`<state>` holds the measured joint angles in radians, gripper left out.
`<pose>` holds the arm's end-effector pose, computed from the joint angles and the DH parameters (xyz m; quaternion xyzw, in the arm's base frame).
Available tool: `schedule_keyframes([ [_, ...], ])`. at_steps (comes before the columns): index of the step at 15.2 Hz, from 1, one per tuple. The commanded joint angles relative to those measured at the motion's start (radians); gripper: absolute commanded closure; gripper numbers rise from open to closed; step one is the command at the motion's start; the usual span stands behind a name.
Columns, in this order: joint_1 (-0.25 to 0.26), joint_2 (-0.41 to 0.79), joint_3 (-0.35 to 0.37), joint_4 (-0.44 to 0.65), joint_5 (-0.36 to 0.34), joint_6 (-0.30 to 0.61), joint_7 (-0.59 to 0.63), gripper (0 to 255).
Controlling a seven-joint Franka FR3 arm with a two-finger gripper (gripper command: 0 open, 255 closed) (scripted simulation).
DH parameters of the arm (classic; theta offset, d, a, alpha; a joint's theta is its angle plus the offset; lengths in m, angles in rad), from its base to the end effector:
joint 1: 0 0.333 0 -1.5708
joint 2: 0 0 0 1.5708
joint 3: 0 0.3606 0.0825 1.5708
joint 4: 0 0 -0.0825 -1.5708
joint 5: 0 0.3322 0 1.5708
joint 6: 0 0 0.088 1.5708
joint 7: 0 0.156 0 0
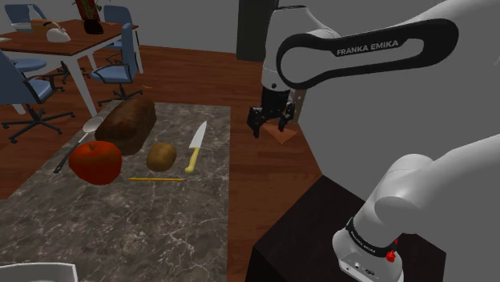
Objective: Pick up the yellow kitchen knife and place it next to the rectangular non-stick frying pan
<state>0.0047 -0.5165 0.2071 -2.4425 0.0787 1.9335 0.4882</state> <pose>0.3144 0.0844 0.4894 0.9863 -0.1646 0.0045 0.0133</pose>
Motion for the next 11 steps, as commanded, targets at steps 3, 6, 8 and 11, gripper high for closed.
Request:
schedule_keyframes([
  [3, -0.007, 0.132, 0.068, 0.038, -0.003, 0.13, 0.119, 0],
  [6, -0.017, 0.238, 0.113, 0.09, -0.03, 0.207, 0.212, 0],
  [8, -0.024, 0.311, 0.14, 0.132, -0.059, 0.252, 0.278, 0],
  [11, -0.031, 0.426, 0.173, 0.206, -0.121, 0.307, 0.384, 0],
])
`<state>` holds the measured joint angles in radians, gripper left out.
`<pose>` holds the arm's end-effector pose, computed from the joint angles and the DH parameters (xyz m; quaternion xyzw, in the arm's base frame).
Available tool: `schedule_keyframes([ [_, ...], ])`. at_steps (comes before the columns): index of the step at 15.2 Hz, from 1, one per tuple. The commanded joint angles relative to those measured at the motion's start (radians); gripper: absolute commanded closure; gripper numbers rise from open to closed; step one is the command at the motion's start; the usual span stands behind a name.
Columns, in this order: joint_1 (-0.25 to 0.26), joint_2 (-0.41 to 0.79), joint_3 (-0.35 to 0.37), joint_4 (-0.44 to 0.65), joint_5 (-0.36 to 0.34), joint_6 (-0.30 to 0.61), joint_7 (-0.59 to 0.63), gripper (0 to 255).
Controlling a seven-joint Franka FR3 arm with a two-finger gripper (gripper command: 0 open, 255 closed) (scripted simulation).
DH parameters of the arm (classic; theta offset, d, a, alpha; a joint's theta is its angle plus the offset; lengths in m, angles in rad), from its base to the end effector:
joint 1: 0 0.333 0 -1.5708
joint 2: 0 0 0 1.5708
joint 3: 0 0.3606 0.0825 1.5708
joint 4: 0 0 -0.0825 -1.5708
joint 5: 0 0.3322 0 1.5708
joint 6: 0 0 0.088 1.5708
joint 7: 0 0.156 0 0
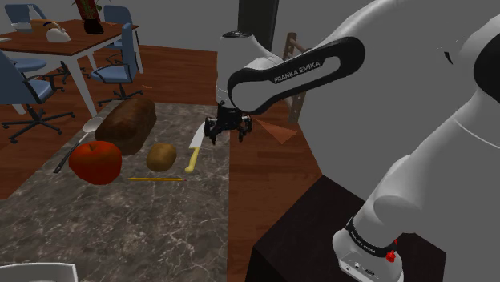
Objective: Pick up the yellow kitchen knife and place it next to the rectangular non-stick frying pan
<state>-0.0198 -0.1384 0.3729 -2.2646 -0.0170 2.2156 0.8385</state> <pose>0.4310 0.1619 0.4446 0.9704 -0.2359 0.0510 0.0043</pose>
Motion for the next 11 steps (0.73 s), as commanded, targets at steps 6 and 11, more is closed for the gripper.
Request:
schedule_keyframes([
  [6, 0.016, 0.284, 0.027, 0.219, -0.189, 0.084, 0.251, 0],
  [11, 0.049, 0.403, 0.007, 0.314, -0.268, 0.11, 0.341, 0],
])
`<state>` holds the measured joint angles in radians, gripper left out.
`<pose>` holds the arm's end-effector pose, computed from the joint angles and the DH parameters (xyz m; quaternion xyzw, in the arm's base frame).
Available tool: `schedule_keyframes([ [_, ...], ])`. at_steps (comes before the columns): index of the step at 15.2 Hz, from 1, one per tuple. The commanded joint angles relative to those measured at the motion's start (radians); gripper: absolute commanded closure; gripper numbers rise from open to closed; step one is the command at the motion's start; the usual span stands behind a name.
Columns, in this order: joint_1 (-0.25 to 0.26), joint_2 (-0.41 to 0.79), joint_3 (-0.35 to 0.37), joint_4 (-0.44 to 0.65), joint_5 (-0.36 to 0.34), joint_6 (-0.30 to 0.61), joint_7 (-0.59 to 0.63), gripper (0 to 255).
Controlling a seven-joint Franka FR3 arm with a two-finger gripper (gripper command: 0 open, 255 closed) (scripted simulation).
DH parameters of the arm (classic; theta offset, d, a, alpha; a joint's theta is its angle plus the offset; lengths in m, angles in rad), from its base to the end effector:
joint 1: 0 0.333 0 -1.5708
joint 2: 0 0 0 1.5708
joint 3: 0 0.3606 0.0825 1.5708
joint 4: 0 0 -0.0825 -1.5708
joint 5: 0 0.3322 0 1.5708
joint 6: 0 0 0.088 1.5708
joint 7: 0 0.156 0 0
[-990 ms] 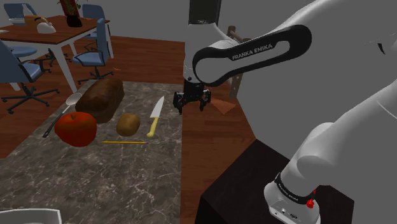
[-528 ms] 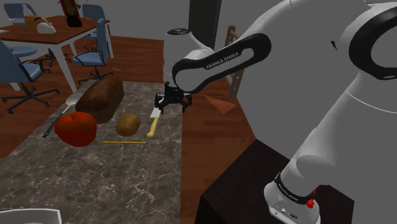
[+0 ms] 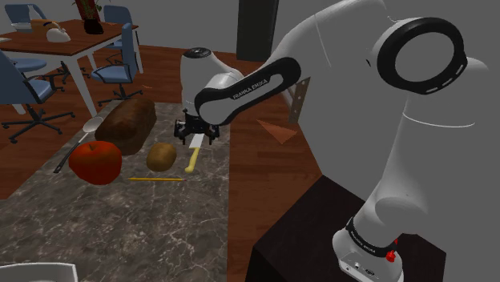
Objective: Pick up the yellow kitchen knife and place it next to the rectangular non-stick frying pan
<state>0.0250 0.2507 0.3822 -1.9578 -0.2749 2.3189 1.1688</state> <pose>0.5525 0.2088 0.3953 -0.9508 0.2964 -0.0902 0.0046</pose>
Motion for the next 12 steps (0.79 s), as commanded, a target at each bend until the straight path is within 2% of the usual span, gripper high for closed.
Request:
schedule_keyframes([
  [1, 0.006, 0.023, -0.005, 0.006, -0.016, 0.016, 0.015, 0],
  [6, 0.012, 0.066, -0.018, 0.001, -0.044, 0.06, 0.033, 0],
  [12, 0.012, 0.066, -0.018, 0.001, -0.044, 0.06, 0.033, 0],
])
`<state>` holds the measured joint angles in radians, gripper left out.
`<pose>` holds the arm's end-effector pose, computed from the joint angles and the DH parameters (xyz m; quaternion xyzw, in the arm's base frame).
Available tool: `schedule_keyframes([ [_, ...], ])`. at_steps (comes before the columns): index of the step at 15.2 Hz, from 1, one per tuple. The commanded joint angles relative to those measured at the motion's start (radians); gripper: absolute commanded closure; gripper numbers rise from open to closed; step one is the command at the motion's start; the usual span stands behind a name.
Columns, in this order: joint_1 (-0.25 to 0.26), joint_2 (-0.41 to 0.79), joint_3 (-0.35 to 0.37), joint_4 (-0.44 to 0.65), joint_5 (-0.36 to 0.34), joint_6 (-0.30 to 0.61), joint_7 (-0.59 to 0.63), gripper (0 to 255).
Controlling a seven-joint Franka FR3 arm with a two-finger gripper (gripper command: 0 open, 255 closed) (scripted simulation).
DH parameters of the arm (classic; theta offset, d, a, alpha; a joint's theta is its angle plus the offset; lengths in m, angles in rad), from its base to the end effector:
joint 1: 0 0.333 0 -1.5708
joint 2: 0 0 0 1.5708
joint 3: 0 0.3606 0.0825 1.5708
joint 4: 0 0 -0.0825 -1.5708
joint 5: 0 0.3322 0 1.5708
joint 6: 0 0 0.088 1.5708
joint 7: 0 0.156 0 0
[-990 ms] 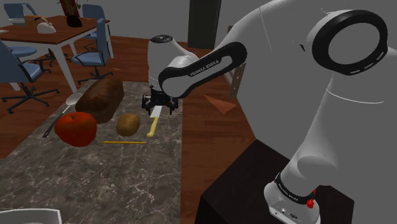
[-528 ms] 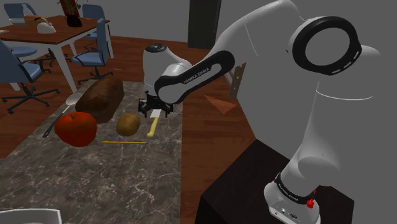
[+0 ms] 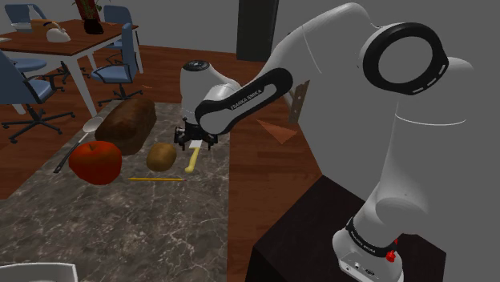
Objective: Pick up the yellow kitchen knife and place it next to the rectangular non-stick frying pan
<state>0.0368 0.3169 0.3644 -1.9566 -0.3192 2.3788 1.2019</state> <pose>0.5650 0.2098 0.3641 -0.9502 0.2979 -0.0914 0.0048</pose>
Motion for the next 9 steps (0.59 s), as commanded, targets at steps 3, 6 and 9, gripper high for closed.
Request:
schedule_keyframes([
  [3, 0.0, 0.0, 0.0, 0.0, 0.0, 0.0, 0.0, 255],
  [6, 0.0, 0.0, 0.0, 0.0, 0.0, 0.0, 0.0, 255],
  [9, 0.0, 0.0, 0.0, 0.0, 0.0, 0.0, 0.0, 255],
])
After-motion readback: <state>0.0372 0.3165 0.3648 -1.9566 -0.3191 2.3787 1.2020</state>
